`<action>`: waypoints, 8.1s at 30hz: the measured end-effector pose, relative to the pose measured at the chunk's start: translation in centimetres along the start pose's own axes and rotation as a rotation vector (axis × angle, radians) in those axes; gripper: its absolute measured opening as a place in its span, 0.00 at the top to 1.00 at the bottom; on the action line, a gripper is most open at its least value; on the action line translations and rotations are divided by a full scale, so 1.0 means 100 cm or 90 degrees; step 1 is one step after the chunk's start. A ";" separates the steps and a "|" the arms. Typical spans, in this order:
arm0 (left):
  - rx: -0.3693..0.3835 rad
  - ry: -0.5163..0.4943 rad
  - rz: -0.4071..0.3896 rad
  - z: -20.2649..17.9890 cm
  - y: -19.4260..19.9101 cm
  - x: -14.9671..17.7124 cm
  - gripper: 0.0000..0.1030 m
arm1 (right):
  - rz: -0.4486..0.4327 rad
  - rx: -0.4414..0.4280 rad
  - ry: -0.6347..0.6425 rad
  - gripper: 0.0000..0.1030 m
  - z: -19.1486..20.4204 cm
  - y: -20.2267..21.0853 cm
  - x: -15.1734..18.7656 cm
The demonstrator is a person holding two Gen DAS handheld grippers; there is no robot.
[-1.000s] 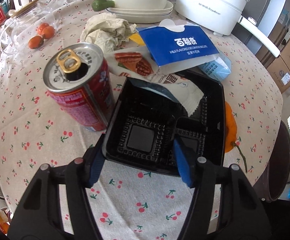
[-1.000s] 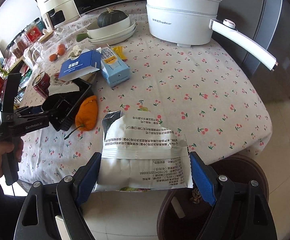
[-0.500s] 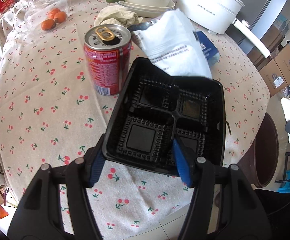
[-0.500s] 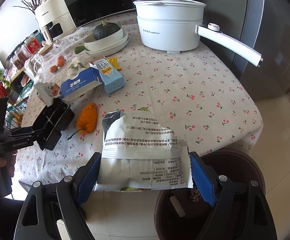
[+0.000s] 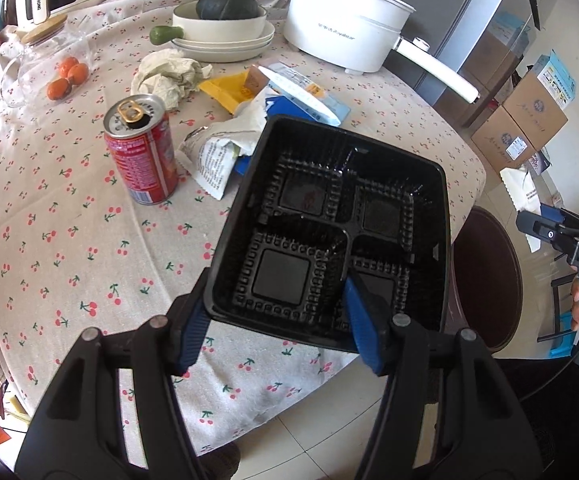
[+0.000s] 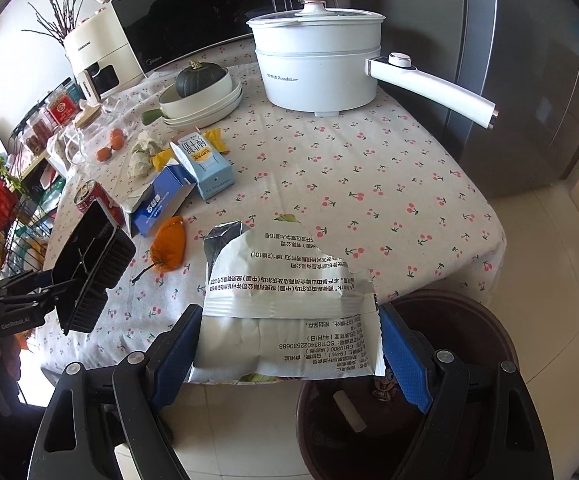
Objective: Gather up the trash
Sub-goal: 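Grasp the black plastic tray with the left gripper while the right gripper lifts the wrapper, then drop the black tray into the bin with the left gripper while the right gripper drops the wrapper, then move both grippers back over the table toward the red can and pepper, then grasp the red can with the left gripper while the right gripper grasps the orange pepper, then carry the red can and orange pepper over the bin and open both grippers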
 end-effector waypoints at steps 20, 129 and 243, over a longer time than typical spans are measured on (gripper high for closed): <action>0.060 -0.191 0.031 -0.155 -0.052 -0.010 0.38 | 0.016 0.070 -0.128 0.15 -0.135 0.021 0.068; -0.151 0.148 -0.087 0.108 -0.056 -0.063 0.45 | 0.131 -0.029 0.018 0.03 0.117 -0.129 -0.029; 0.046 -0.185 -0.030 -0.188 -0.067 -0.014 0.07 | 0.072 0.136 -0.087 0.68 -0.154 0.001 0.092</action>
Point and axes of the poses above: each gripper's, at about its wrist camera, not at the fingertips, and y roughly against the way its jaws point, z to its left, x to its underside, the point moved 3 cm from there along -y, roughly the way its jaws point, and after that the axes turned 4 degrees about -y, right-handed, at the moved point
